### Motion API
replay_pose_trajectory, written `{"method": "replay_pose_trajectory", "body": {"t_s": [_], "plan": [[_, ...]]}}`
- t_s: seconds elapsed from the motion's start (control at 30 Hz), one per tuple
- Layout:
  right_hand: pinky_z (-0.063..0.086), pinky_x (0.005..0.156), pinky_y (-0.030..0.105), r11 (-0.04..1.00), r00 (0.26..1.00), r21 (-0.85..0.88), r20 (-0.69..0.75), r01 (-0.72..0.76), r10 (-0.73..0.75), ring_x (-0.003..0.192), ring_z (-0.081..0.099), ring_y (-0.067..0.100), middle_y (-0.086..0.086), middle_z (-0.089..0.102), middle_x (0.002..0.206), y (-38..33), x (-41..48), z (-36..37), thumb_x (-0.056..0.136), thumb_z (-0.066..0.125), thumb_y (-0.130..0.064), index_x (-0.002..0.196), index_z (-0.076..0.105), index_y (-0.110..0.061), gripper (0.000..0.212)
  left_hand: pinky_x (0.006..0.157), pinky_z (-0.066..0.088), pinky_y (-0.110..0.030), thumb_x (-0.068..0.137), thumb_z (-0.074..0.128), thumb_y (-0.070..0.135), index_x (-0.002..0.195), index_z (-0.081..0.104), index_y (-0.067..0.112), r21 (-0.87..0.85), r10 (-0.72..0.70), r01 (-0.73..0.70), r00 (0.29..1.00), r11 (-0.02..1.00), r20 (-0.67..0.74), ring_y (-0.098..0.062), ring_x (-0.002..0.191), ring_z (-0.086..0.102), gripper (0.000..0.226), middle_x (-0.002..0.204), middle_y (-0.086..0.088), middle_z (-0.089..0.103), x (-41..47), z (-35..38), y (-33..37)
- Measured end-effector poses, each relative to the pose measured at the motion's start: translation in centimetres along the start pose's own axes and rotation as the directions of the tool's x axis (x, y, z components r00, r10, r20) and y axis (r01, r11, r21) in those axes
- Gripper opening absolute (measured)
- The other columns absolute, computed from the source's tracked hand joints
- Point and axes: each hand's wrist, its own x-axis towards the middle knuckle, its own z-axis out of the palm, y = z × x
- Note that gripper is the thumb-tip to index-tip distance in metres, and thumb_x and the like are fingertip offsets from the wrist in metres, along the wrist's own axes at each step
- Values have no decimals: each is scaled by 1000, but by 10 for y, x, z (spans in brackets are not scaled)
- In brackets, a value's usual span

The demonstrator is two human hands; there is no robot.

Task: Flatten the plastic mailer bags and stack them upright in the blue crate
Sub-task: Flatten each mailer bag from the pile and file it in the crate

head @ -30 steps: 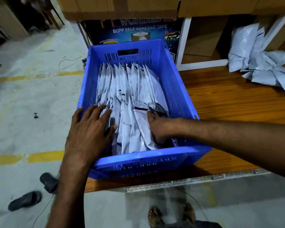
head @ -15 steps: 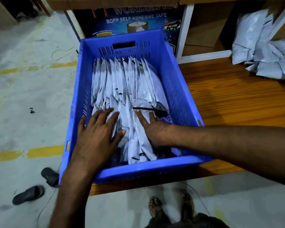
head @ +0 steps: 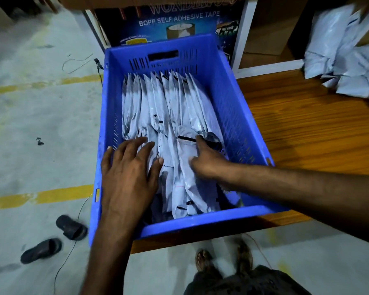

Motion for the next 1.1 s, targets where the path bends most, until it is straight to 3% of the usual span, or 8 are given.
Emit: {"method": "replay_pose_trajectory", "body": {"t_s": [0.07,0.23,0.4,0.7,0.83,0.9,0.97,1.1], "plan": [[33,115,34,992,996,112,74,-54,46,149,31,34,11,17,168,-4,-3,7,105,38,-55,161,-12,-29,79,117,27,-54,96,49,49,130,68,20,-7,-1,1,1000,1000,9,-26,134,53,49,140,0,62,1,-1,2],[24,122,39,964,983,201,94,-175,159,154,17,33,6,-1,170,3,9,17,107,38,-47,159,-18,-27,79,119,24,-53,96,48,51,130,68,22,-19,0,0,1000,1000,24,-24,134,52,49,140,3,62,2,1,0],[6,126,52,829,978,525,177,-190,112,156,-6,21,-8,-12,169,-1,14,28,100,28,-69,158,-8,-46,71,120,21,-52,97,47,51,132,67,24,-43,-9,10,999,999,33,-22,136,51,48,143,4,60,1,-1,1],[30,112,36,692,976,715,206,-99,-75,130,48,9,-12,42,153,3,7,16,101,50,-53,160,17,-37,69,119,24,-48,99,48,45,134,64,26,-106,-49,50,999,993,9,-22,134,52,43,144,5,59,5,-4,3],[49,61,25,798,992,594,17,-108,121,88,61,22,6,60,137,3,15,21,103,52,-30,152,40,-35,51,119,21,-47,98,48,46,134,64,25,-102,-45,49,998,994,33,-22,134,52,45,144,3,59,4,-5,2],[52,88,33,840,943,533,-216,-101,251,115,59,25,4,56,145,11,17,17,104,49,-33,146,50,-34,42,120,20,-47,99,47,47,135,64,26,-98,-40,44,998,994,42,-22,136,51,45,145,3,59,3,-5,2],[36,114,39,921,912,362,-312,-146,267,137,45,31,4,41,157,15,21,13,104,46,-25,156,33,-36,55,120,19,-47,99,45,48,135,63,26,-99,-37,42,998,994,49,-22,137,51,46,146,4,58,3,-5,2],[26,120,43,863,977,467,170,-195,129,150,27,28,3,9,169,7,9,25,109,33,-44,159,-6,-43,64,120,19,-47,99,44,49,136,63,27,-100,-36,41,998,994,52,-21,137,51,47,146,4,58,3,-4,2]]}}
